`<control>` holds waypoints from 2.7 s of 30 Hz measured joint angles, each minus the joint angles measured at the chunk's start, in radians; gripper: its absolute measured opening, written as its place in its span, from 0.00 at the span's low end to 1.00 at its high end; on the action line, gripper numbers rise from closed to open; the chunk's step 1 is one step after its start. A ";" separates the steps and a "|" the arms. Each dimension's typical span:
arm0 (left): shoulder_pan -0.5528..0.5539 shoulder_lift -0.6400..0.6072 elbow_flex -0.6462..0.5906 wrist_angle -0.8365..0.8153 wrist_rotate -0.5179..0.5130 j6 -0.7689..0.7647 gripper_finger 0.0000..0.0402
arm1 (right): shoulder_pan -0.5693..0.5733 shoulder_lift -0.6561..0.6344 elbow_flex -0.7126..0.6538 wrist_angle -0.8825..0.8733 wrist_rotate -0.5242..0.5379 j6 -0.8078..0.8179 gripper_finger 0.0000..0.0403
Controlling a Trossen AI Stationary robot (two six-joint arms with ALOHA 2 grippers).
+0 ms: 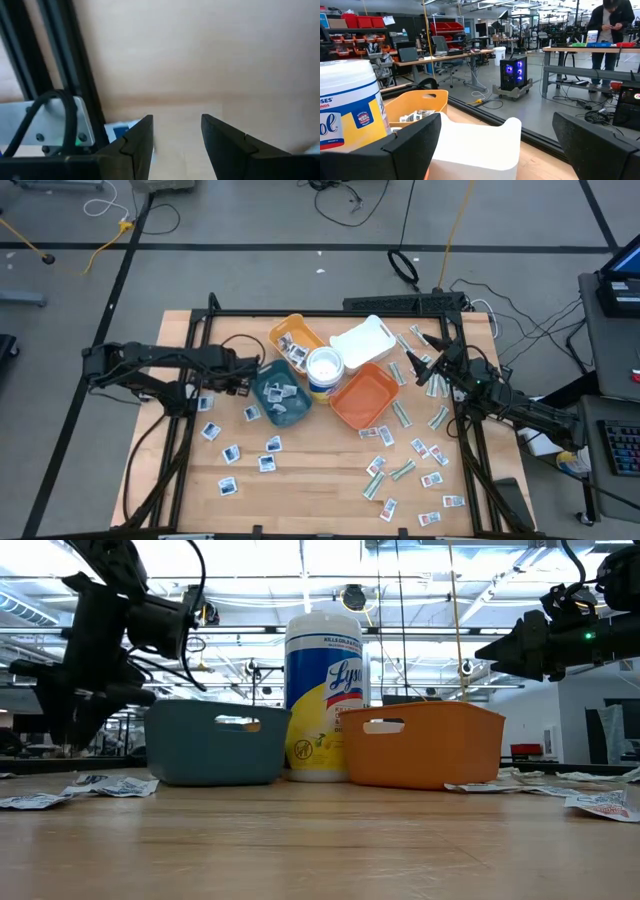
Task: Pick & Place First Aid Supplies
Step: Put the blue pad into the blue bin
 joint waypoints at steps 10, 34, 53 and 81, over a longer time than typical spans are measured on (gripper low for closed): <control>0.108 -0.044 0.000 0.006 -0.050 -0.072 0.43 | 0.000 0.000 0.000 0.000 0.000 0.000 0.94; 0.313 0.205 -0.037 0.121 0.026 -0.714 0.43 | 0.000 0.000 0.000 0.000 0.000 0.000 0.94; 0.138 0.181 -0.044 -0.021 0.144 -1.312 0.43 | 0.000 0.000 0.000 0.000 0.000 0.000 0.94; 0.009 0.148 -0.174 0.115 -0.014 -1.296 0.38 | 0.000 0.000 0.000 0.000 0.000 0.000 0.94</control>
